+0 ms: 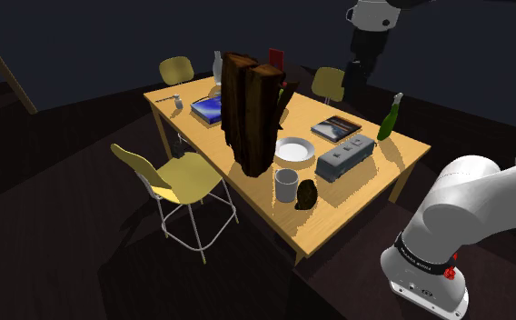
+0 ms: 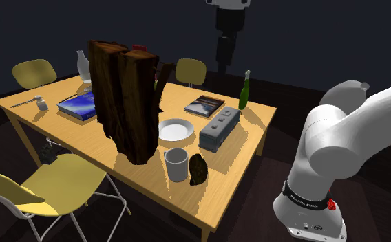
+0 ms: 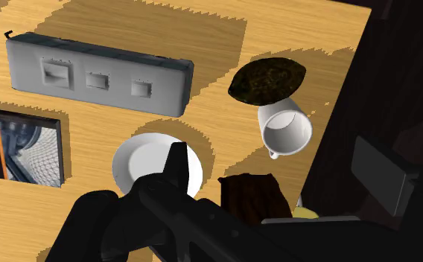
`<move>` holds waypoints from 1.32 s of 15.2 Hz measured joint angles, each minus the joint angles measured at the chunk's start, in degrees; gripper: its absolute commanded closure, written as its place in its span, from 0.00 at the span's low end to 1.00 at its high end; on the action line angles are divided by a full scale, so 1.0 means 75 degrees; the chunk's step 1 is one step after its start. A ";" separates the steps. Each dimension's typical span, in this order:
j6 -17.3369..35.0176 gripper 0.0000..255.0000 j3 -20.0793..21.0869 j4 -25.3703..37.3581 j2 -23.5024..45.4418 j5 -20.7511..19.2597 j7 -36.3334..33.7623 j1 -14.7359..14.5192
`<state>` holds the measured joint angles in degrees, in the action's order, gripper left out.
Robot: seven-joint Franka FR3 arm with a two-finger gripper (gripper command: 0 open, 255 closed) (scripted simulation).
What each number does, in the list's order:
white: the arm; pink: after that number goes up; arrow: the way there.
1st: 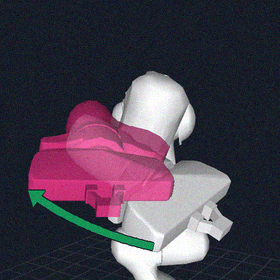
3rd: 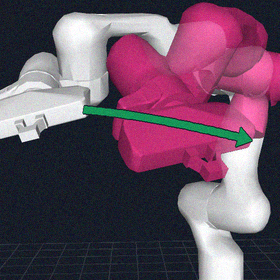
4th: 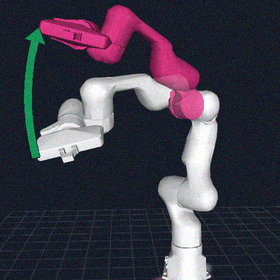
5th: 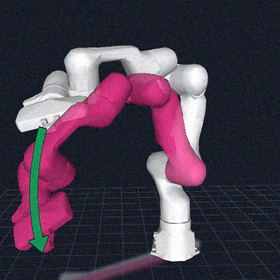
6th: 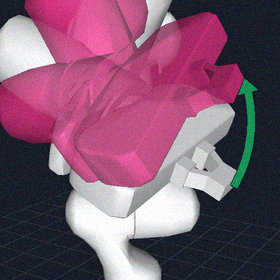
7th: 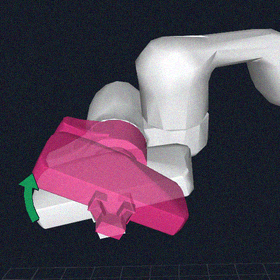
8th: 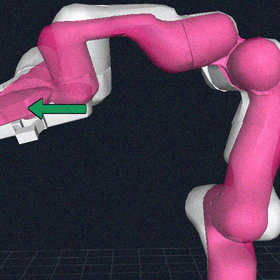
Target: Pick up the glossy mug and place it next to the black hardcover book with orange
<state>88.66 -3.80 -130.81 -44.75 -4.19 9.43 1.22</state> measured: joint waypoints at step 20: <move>0.5909 0.00 0.1215 -0.2059 0.2122 0.0447 -0.1368 -0.0592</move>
<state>132.98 5.31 -146.26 -28.83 -0.83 -0.84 -3.22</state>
